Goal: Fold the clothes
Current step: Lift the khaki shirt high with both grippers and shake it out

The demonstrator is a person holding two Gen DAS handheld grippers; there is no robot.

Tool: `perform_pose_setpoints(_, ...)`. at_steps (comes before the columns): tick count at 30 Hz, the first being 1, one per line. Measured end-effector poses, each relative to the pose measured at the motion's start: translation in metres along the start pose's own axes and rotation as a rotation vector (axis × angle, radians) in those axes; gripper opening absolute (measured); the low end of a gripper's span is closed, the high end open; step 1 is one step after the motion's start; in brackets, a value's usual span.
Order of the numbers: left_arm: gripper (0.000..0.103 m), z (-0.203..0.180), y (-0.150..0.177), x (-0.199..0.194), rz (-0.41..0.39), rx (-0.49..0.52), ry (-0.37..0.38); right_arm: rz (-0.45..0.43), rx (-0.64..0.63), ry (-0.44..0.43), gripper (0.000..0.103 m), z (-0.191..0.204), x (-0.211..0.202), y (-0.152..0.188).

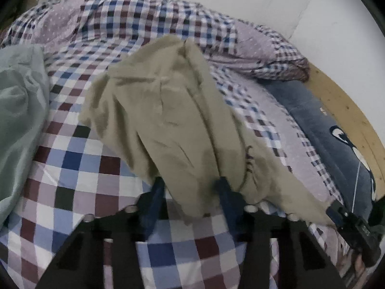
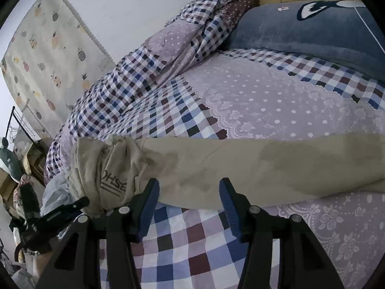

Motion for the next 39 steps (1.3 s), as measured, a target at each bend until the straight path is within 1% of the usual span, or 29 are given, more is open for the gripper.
perform_pose_setpoints(1, 0.020, 0.003, -0.001, 0.003, 0.009, -0.016, 0.006, 0.000, 0.001, -0.001, 0.056, 0.000, 0.000, 0.000)
perform_pose_setpoints(2, 0.014, 0.005, -0.003, 0.000, 0.002, -0.026, 0.011, 0.000, 0.002, -0.001, 0.056, -0.001, -0.001, -0.001)
perform_pose_setpoints(5, 0.009, 0.010, -0.012, -0.019, -0.041, -0.040, 0.016, -0.004, 0.009, 0.000, 0.056, -0.005, -0.003, -0.004)
perform_pose_setpoints(11, 0.007, 0.016, -0.050, -0.094, -0.185, -0.024, -0.015, -0.004, 0.050, 0.001, 0.056, -0.014, -0.006, -0.009)
perform_pose_setpoints(17, 0.006, 0.030, -0.087, -0.186, -0.338, -0.022, -0.071, -0.002, 0.014, -0.008, 0.056, -0.009, -0.009, -0.010)
perform_pose_setpoints(20, 0.006, 0.038, -0.103, -0.235, -0.420, -0.039, -0.082, 0.004, 0.010, -0.014, 0.056, -0.009, -0.009, -0.009)
perform_pose_setpoints(22, 0.006, 0.038, -0.113, -0.262, -0.453, -0.038, -0.090, 0.009, 0.011, -0.018, 0.056, -0.009, -0.009, -0.009)
perform_pose_setpoints(24, 0.006, 0.036, -0.122, -0.289, -0.484, -0.015, -0.111, 0.015, 0.011, -0.022, 0.056, -0.009, -0.008, -0.009)
perform_pose_setpoints(27, 0.006, 0.029, -0.131, -0.330, -0.539, 0.010, -0.118, 0.019, 0.008, -0.034, 0.056, -0.007, -0.009, -0.009)
perform_pose_setpoints(30, 0.005, 0.018, -0.138, -0.371, -0.593, 0.046, -0.118, 0.023, -0.003, -0.067, 0.056, -0.002, -0.012, -0.008)
perform_pose_setpoints(33, 0.006, 0.003, -0.141, -0.405, -0.627, 0.101, -0.119, 0.061, -0.040, -0.121, 0.056, 0.009, -0.010, -0.006)
perform_pose_setpoints(36, 0.006, -0.006, -0.143, -0.425, -0.634, 0.148, -0.149, 0.119, -0.073, -0.183, 0.056, 0.019, -0.005, -0.001)
perform_pose_setpoints(39, 0.006, 0.001, -0.143, -0.427, -0.605, 0.135, -0.165, 0.203, -0.071, -0.285, 0.056, 0.025, -0.001, 0.004)
Point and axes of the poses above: each gripper's, at about its wrist camera, not at the fingertips, and x roughly the way its jaws point, z to its left, y to its underside, the point moved 1 cm from there along x, roughly the way its jaws point, and after that the axes turned 11 degrees about x, right-handed, at the moved point
